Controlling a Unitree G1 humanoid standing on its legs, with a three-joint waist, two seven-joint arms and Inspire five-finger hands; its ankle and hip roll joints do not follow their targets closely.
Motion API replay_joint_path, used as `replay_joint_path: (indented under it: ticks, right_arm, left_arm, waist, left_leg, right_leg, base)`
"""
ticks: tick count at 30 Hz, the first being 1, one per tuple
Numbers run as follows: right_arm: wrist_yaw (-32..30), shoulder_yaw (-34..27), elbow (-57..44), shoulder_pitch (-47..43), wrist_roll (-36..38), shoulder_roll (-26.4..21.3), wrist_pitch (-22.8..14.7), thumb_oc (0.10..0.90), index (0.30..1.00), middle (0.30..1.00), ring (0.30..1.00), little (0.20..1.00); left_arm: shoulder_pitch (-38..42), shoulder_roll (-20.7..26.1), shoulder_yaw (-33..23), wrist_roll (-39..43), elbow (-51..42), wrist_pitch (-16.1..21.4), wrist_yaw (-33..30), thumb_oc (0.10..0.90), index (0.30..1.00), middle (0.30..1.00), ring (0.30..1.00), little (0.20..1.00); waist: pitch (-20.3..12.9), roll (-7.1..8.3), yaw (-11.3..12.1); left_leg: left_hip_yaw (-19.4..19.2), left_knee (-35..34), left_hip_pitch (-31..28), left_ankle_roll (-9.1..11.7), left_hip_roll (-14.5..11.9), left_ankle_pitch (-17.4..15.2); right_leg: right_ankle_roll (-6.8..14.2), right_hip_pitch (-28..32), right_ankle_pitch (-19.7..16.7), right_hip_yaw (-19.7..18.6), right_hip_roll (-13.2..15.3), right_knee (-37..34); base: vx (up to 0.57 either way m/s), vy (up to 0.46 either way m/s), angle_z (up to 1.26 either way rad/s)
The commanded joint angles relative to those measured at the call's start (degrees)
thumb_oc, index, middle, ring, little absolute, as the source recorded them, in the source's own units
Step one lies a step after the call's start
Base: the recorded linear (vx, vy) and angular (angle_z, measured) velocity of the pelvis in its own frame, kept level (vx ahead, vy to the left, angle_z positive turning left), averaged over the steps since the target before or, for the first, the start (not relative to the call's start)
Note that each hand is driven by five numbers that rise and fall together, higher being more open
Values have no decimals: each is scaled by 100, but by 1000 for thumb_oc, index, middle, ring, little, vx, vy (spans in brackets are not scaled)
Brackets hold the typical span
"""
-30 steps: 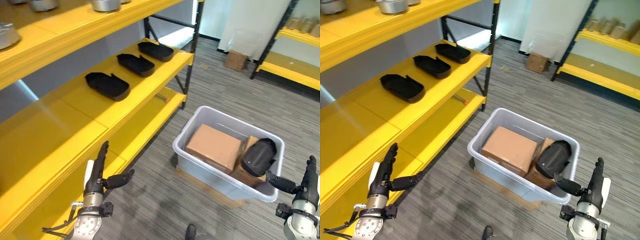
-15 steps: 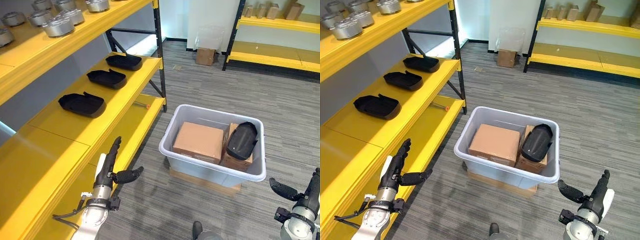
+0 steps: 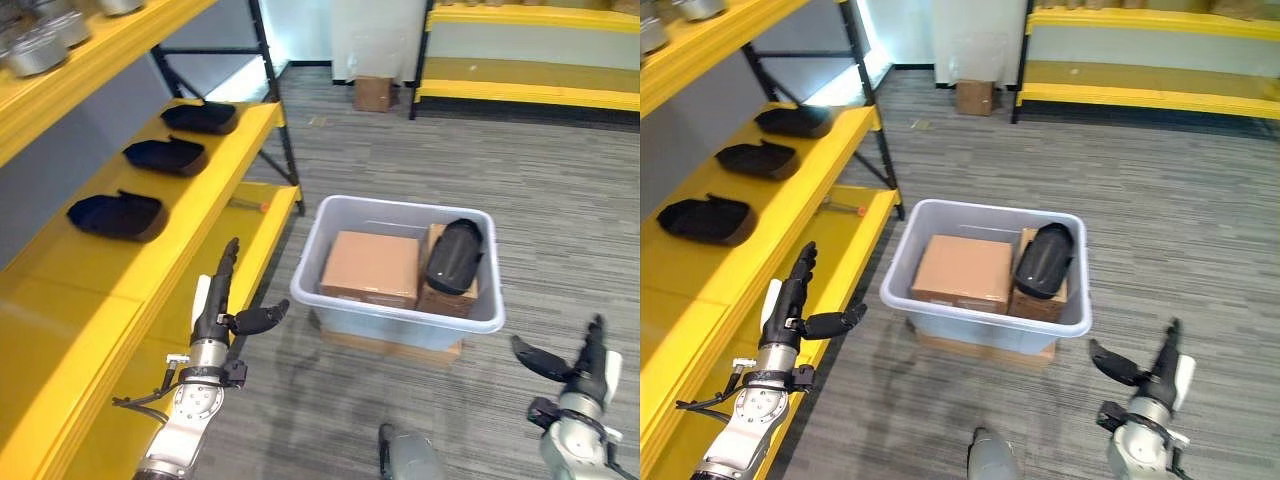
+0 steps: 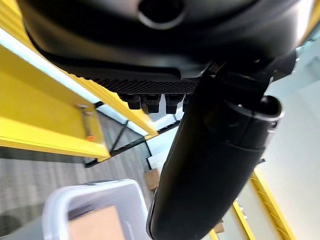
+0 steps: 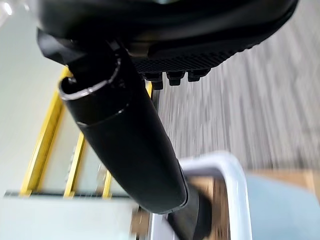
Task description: Move parts from the plastic box to the shelf.
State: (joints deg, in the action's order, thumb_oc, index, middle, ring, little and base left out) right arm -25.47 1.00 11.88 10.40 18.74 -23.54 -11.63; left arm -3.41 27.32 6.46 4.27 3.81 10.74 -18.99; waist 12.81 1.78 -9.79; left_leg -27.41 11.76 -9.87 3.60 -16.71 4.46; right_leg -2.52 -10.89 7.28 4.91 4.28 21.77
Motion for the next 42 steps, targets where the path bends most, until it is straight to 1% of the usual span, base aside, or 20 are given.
replay_joint_path:
  ticks: [1, 2, 3, 4, 5, 6, 8, 10, 14, 20, 23, 27, 29, 31, 32, 35, 36, 37, 39, 42]
  right_arm:
    - [233, -373, -359, -389, -301, -348, -689, 900, 1000, 1000, 1000, 1000]
    - [251, -369, -334, -409, -317, -364, -696, 900, 1000, 1000, 1000, 1000]
    - [192, -482, -360, -403, -203, -425, -620, 900, 1000, 1000, 1000, 1000]
    - [158, -534, -405, -371, -147, -440, -589, 900, 1000, 1000, 1000, 1000]
    - [120, -569, -479, -304, -94, -439, -585, 900, 1000, 1000, 1000, 1000]
    - [122, -556, -517, -262, -19, -416, -630, 900, 1000, 1000, 1000, 1000]
    - [129, -509, -489, -294, 257, -306, -687, 900, 1000, 1000, 1000, 1000]
    - [188, -505, -540, -283, 369, -268, -684, 900, 1000, 1000, 1000, 1000]
    - [497, -369, -727, -270, 167, -101, -667, 900, 1000, 1000, 1000, 1000]
    - [515, -346, -895, -416, 127, 41, -495, 900, 1000, 1000, 1000, 1000]
    - [1005, -325, -921, -425, 682, 121, -189, 900, 1000, 1000, 1000, 1000]
    - [1109, -241, -787, -603, 400, 151, -202, 900, 1000, 1000, 1000, 1000]
    - [1206, -197, -754, -718, 331, 116, -171, 900, 1000, 1000, 1000, 1000]
    - [1273, -97, -722, -862, 273, 88, -191, 900, 1000, 1000, 1000, 1000]
    - [1372, -32, -698, -940, 221, 79, -193, 900, 1000, 1000, 1000, 1000]
    - [1505, 37, -667, -973, 64, 100, -248, 900, 1000, 1000, 1000, 1000]
    - [1537, 71, -632, -995, 81, 91, -290, 900, 1000, 1000, 1000, 1000]
    - [1560, 82, -622, -1003, 68, 87, -311, 900, 1000, 1000, 1000, 1000]
    - [1374, 123, -564, -1056, 1, 92, -420, 900, 1000, 1000, 1000, 1000]
    - [1061, 27, -396, -1166, -49, 138, -423, 900, 1000, 1000, 1000, 1000]
  left_arm:
    - [72, 357, -607, -158, -692, 290, -386, 900, 1000, 1000, 1000, 1000]
    - [24, 354, -652, -171, -724, 277, -358, 900, 1000, 1000, 1000, 1000]
    - [-87, 315, -787, -167, -850, 167, -59, 900, 1000, 1000, 1000, 1000]
    - [-103, 301, -793, -167, -872, 137, 19, 900, 1000, 1000, 1000, 1000]
    - [-138, 287, -794, -168, -880, 98, 89, 900, 1000, 1000, 1000, 1000]
    - [-230, 287, -813, -120, -862, 88, 93, 900, 1000, 1000, 1000, 1000]
    - [-454, 246, -925, 19, -783, 64, 196, 900, 1000, 1000, 1000, 1000]
    - [-483, 220, -928, -38, -666, 177, 202, 900, 1000, 1000, 1000, 1000]
    - [-302, 249, -855, -203, -577, 460, 246, 900, 1000, 1000, 1000, 1000]
    - [-7, 261, -775, -200, -569, 198, 360, 900, 1000, 1000, 1000, 1000]
    - [-112, 217, -871, -90, -617, 201, 380, 900, 1000, 1000, 1000, 1000]
    - [-205, 204, -980, -87, -591, 218, 433, 900, 1000, 1000, 1000, 1000]
    - [-276, 216, -1062, -182, -614, 259, 428, 900, 1000, 1000, 1000, 1000]
    - [-280, 257, -1100, -223, -601, 276, 322, 900, 1000, 1000, 1000, 1000]
    - [-267, 296, -1140, -229, -584, 217, 275, 900, 1000, 1000, 1000, 1000]
    - [-353, 293, -1245, -217, -504, 226, 219, 900, 1000, 1000, 1000, 1000]
    - [-410, 316, -1308, -170, -507, 218, 208, 900, 1000, 1000, 1000, 1000]
    - [-428, 324, -1331, -147, -510, 184, 193, 900, 1000, 1000, 1000, 1000]
    - [-429, 350, -1348, -110, -481, 88, 309, 900, 1000, 1000, 1000, 1000]
    - [-360, 379, -1268, 117, -447, 128, 141, 900, 1000, 1000, 1000, 1000]
  waist:
    - [-286, 170, 202]
    - [-269, 178, 261]
    - [-219, 223, 389]
    - [-201, 236, 410]
    - [-154, 239, 463]
    - [-125, 259, 548]
    - [-161, 276, 725]
    - [-231, 261, 729]
    - [-397, 189, 639]
    - [-516, 131, 529]
    - [-571, 151, 565]
    - [-610, 170, 666]
    - [-633, 211, 765]
    - [-593, 244, 829]
    - [-530, 249, 852]
    - [-425, 269, 950]
    - [-399, 282, 1003]
    - [-387, 283, 1017]
    - [-344, 345, 1032]
    - [-373, 345, 1052]
  left_leg:
    - [1185, -417, 920, -125, 908, -408]
    - [1336, -408, 976, -172, 1039, -469]
    - [1284, -558, 1309, -193, 1333, -366]
    - [1175, -636, 1412, -176, 1370, -289]
    - [1185, -721, 1674, -107, 1367, -40]
    - [1411, -770, 1883, -77, 1428, 93]
    - [1768, -900, 2001, -112, 1541, 92]
    - [1718, -1025, 1895, -150, 1582, 33]
    - [1695, -1325, 1284, -419, 1756, -271]
    - [1676, -1546, 801, -549, 1829, -498]
    - [1621, -1620, 688, -575, 1823, -540]
    - [1536, -1665, 616, -581, 1773, -545]
    - [1490, -1666, 648, -632, 1797, -548]
    - [1418, -1663, 660, -741, 1805, -561]
    - [1386, -1651, 652, -811, 1797, -597]
    - [1339, -1640, 569, -818, 1752, -631]
    - [1325, -1636, 515, -792, 1707, -663]
    - [1325, -1635, 495, -783, 1691, -673]
    - [1472, -1619, 407, -745, 1654, -757]
    - [1906, -1646, 326, -600, 1462, -795]
  right_leg:
    - [321, 1377, -321, 223, -217, -1543]
    - [329, 1405, -349, 139, -236, -1582]
    - [398, 1581, -495, -39, -326, -1859]
    - [428, 1659, -535, -50, -326, -1958]
    - [433, 1754, -563, -99, -347, -2026]
    - [437, 1833, -533, -190, -351, -2042]
    - [482, 1873, -496, -329, -361, -2065]
    - [517, 1900, -469, -338, -358, -2087]
    - [610, 1728, -496, -300, -281, -1994]
    - [707, 1460, -559, -281, -239, -1878]
    - [752, 1435, -586, -215, -182, -1889]
    - [817, 1417, -595, -13, -98, -1818]
    - [811, 1444, -530, 147, -140, -1609]
    - [946, 1116, -728, 386, -142, -764]
    - [1089, 730, -912, 527, -86, 28]
    - [1189, 452, -1253, 803, 319, 383]
    - [1192, 453, -1327, 863, 513, 166]
    - [1192, 462, -1342, 880, 557, 101]
    - [1248, 532, -1537, 711, 695, -602]
    - [1421, 535, -2122, -12, 1053, -1491]
  base:
    - [80, -43, -211]
    - [199, -14, -191]
    - [188, 7, -153]
    - [213, 31, -25]
    - [172, 66, -14]
    - [182, 84, -18]
    - [156, 132, -53]
    - [113, 162, -117]
    - [99, 158, -80]
    - [69, 107, -13]
    - [47, 78, 3]
    - [22, 68, -3]
    - [0, 111, -14]
    - [-58, 144, -22]
    - [-43, 123, -22]
    - [0, 45, -34]
    - [15, -40, -8]
    - [22, -95, -3]
    - [37, -187, -1]
    - [63, -323, 39]
